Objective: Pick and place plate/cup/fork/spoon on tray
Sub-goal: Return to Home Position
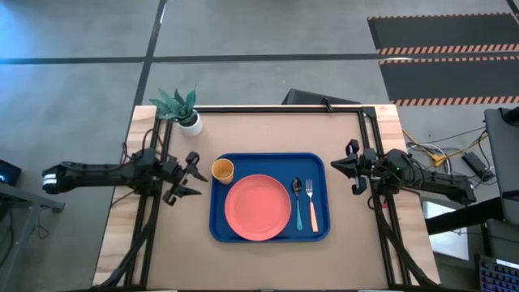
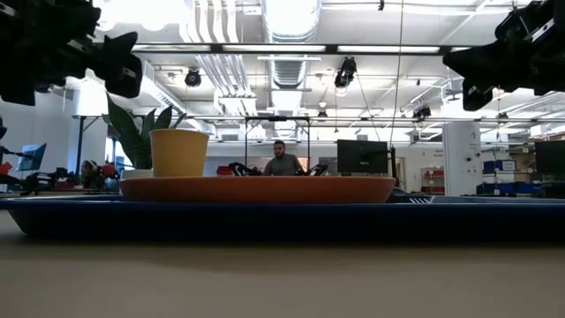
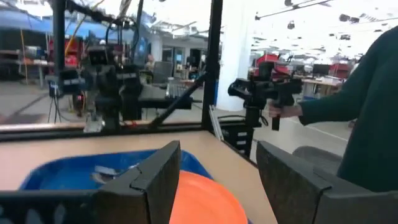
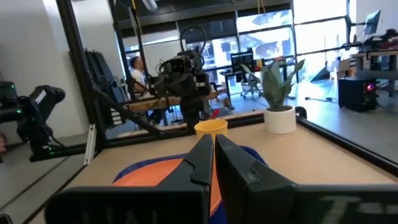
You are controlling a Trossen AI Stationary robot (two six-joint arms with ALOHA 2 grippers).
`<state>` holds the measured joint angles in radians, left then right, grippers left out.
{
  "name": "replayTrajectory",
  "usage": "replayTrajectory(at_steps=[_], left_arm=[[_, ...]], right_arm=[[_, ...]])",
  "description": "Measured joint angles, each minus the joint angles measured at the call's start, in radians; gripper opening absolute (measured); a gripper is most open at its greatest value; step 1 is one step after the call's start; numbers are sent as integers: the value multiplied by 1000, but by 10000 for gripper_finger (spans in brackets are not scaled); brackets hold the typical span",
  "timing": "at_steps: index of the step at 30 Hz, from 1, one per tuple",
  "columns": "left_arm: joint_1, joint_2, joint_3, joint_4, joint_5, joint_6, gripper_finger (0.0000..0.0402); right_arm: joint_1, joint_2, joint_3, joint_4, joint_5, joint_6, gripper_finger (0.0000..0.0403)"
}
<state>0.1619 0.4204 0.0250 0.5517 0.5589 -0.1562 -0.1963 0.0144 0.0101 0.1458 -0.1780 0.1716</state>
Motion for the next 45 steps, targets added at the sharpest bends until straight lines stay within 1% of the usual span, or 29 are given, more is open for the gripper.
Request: replayTrajectory(at_steps=[3,4,7,9,15,21,23,27,31,35,40,42,45], left_arm=[[0,-80,7,-90,-30,5,194],[0,-106,10,-110,-58,8,194],[0,-169,13,-160,-146,35,194],[0,-198,14,-202,-176,49,194],[0,-251,14,-327,-180,56,194],[0,-266,16,-420,-200,30,194],[0,-266,16,-434,-200,29,194],[0,-264,16,-437,-199,31,194],[0,-265,16,-429,-199,31,194],[0,-264,16,-429,-199,32,194],[0,-264,16,-424,-197,19,194],[0,-265,16,-426,-196,-10,194],[0,-264,16,-428,-192,-14,194]], right_arm=[[0,-1,0,-1,4,12,9],[0,1,0,-1,7,19,9],[2,1,0,1,48,32,9],[7,1,0,3,86,10,9],[11,2,0,-12,173,-57,9],[11,2,0,-45,308,-79,9],[11,2,0,-61,320,-79,9],[11,9,0,-108,317,-79,9],[11,31,3,-108,317,-50,9],[11,34,23,-117,319,22,9],[11,34,40,-90,311,14,9],[11,33,40,-82,242,-40,9],[11,33,34,-83,63,-96,9]])
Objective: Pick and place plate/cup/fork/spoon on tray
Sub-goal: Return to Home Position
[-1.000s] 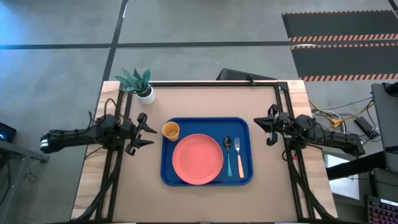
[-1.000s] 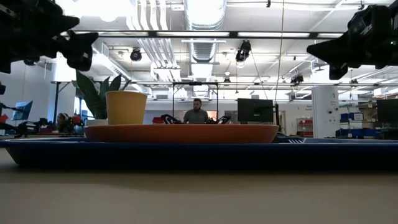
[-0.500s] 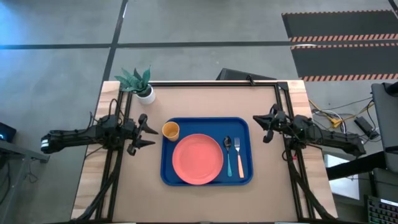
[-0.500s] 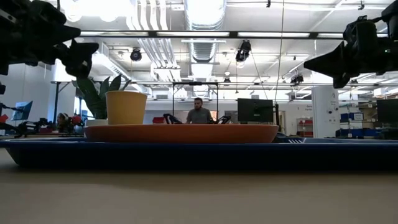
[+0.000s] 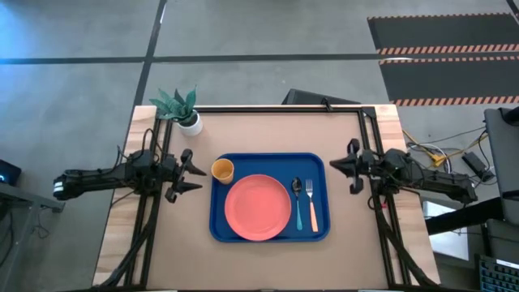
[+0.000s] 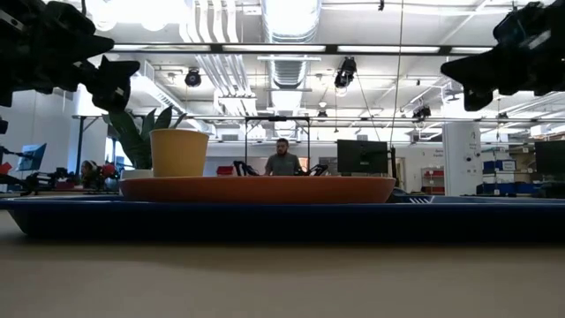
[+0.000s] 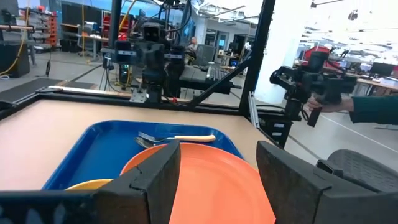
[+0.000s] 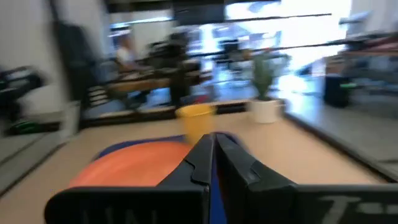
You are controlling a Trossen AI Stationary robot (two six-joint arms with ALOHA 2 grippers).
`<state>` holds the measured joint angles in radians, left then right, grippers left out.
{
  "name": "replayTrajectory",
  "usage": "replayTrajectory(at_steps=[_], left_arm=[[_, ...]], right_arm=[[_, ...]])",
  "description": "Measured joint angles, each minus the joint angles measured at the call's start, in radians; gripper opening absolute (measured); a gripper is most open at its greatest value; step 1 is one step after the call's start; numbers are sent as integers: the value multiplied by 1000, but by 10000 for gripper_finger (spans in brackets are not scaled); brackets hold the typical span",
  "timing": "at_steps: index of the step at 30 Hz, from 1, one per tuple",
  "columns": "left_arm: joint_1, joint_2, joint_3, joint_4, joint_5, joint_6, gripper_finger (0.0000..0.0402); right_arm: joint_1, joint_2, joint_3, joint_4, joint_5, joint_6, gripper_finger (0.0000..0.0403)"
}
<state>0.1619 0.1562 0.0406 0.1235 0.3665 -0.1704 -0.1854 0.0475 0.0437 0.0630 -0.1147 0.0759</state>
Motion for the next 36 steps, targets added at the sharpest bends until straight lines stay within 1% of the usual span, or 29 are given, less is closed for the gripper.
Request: replayTrajectory(at_steps=[1,2,4,6,10,16,20,23,26,33,36], left_arm=[[0,0,0,-1,2,0,194],[0,-1,0,-1,7,0,194],[0,-3,0,-1,24,5,194],[0,-3,0,-1,46,20,194],[0,-3,0,-1,46,21,194],[0,-1,5,-2,46,23,194],[0,-2,6,-5,45,51,194],[0,-2,6,-12,45,53,194],[0,-3,7,-11,45,54,194],[0,-5,6,-10,45,53,194],[0,-8,6,-10,45,51,194]], right_arm=[[0,0,-2,-1,-45,4,9],[1,1,-4,-1,-68,16,9],[3,0,-10,-1,-62,39,9],[9,1,-18,-8,-17,41,9],[41,8,-21,-5,127,48,9],[143,57,-26,-5,209,54,9],[213,94,-31,2,264,39,9],[238,98,-31,37,273,-21,9],[240,96,-31,46,276,-58,9],[240,98,-32,25,301,-16,9],[240,98,-32,67,300,25,9]])
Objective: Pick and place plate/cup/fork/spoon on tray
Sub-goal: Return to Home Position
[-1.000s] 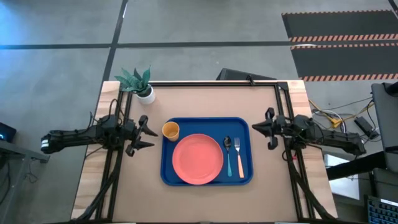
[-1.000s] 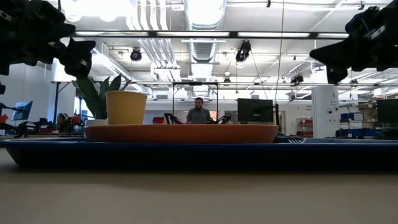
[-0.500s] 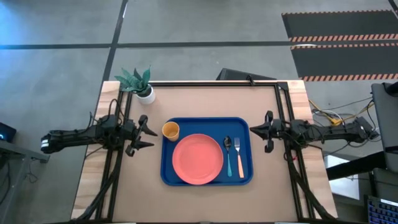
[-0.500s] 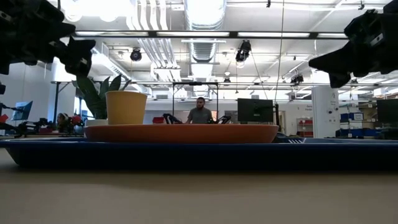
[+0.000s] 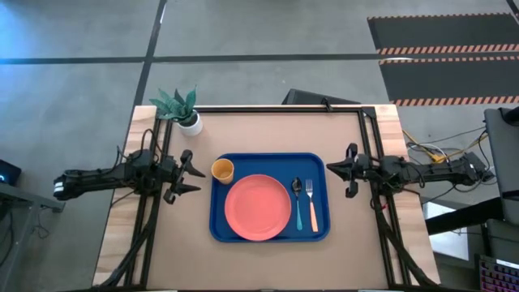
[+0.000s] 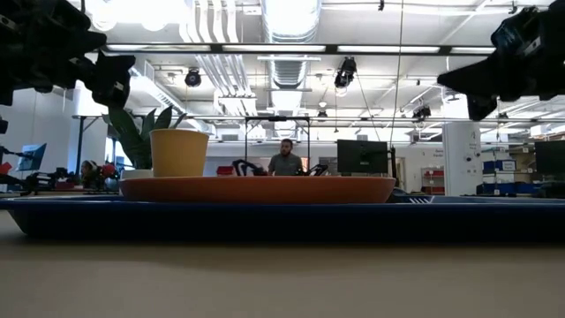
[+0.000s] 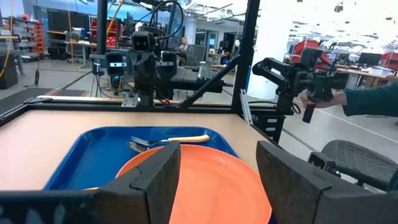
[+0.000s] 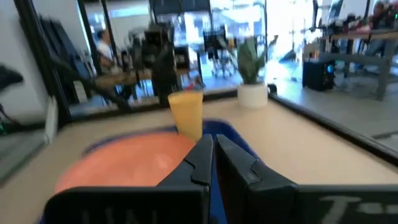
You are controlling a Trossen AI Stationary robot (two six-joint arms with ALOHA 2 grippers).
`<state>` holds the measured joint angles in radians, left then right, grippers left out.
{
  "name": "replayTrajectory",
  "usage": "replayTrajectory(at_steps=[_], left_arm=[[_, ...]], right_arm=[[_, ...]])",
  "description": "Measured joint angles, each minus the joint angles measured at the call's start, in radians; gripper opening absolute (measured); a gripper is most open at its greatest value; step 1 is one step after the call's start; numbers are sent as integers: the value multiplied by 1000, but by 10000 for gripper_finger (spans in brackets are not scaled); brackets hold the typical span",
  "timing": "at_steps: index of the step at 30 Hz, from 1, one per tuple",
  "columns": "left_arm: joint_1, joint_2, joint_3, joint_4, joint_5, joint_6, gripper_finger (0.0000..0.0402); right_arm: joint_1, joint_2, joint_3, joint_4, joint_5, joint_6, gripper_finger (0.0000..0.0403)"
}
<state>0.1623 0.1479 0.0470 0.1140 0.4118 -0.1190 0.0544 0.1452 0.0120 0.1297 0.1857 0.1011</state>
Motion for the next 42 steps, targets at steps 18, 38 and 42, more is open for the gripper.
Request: replayTrajectory(at_steps=[18,38,42], left_arm=[[0,-2,0,1,0,-4,194],[0,0,-10,-3,-174,-52,194],[0,8,-27,3,-242,-67,194]], right_arm=[[-2,0,15,32,62,-53,9],[0,87,207,-191,42,-46,9],[0,121,145,-105,49,10,9]])
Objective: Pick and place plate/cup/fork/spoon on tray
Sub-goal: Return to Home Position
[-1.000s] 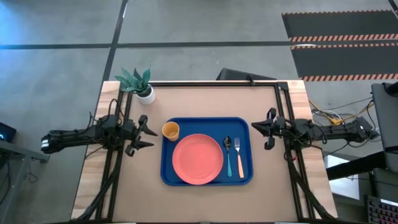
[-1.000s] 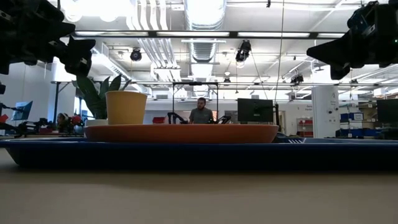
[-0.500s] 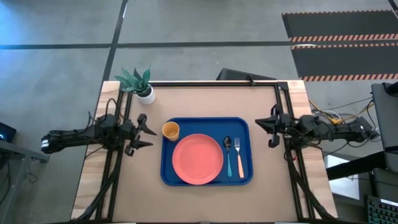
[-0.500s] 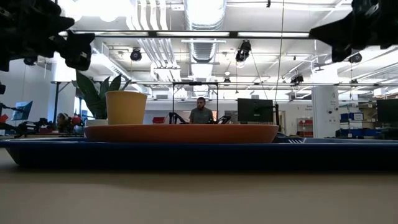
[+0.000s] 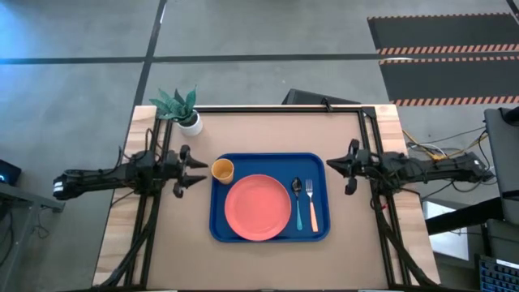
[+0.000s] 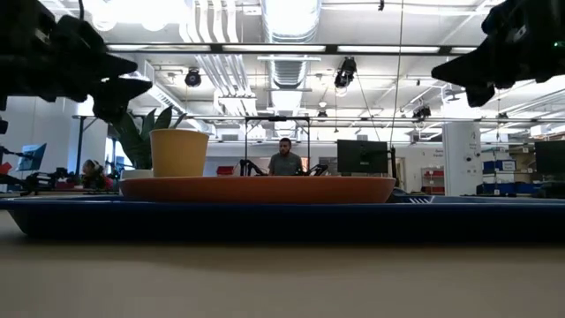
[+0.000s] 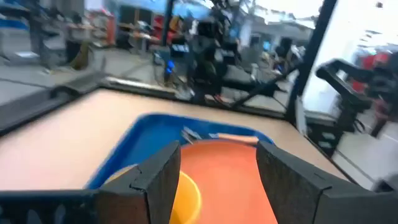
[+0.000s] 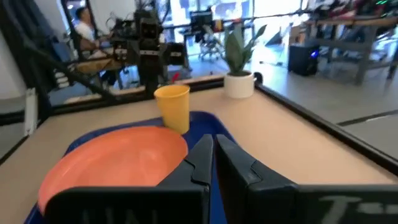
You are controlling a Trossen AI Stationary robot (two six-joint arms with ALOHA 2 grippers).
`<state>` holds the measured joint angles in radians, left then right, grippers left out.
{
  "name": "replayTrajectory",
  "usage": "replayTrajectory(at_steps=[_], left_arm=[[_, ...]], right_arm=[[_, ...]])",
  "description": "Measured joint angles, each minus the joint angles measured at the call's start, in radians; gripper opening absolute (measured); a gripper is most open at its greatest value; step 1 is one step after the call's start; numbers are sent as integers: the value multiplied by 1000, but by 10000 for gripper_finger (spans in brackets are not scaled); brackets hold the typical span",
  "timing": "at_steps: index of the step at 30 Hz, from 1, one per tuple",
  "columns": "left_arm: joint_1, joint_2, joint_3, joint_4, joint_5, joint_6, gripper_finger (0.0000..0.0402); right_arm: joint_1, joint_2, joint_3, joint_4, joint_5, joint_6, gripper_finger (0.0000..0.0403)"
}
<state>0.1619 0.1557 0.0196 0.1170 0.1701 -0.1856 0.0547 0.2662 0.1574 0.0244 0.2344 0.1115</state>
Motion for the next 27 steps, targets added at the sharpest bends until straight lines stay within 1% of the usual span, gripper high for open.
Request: replayTrajectory(at_steps=[2,4,6,9,11,14,17,19,22,27], left_arm=[[0,0,10,1,-39,0,194],[0,2,20,-10,-80,1,194],[0,8,33,-59,-94,4,194],[0,12,62,-164,-97,-40,194],[0,14,66,-189,-97,-59,194],[0,14,68,-170,-97,-53,194],[0,12,80,-116,-95,-43,194],[0,12,110,-99,-61,-17,194],[-7,11,172,-124,15,47,194],[-21,-30,295,-351,27,109,194]], right_arm=[[0,17,-14,54,45,0,9],[0,37,-19,85,111,-7,9],[0,57,-19,97,148,-18,9],[0,87,-19,98,159,-16,9],[0,107,-20,101,159,-5,9],[0,137,-20,153,169,-7,9],[0,166,-20,272,170,-75,9],[0,180,-12,322,170,-125,9],[0,188,23,299,168,-152,9],[22,173,102,127,159,-194,9]])
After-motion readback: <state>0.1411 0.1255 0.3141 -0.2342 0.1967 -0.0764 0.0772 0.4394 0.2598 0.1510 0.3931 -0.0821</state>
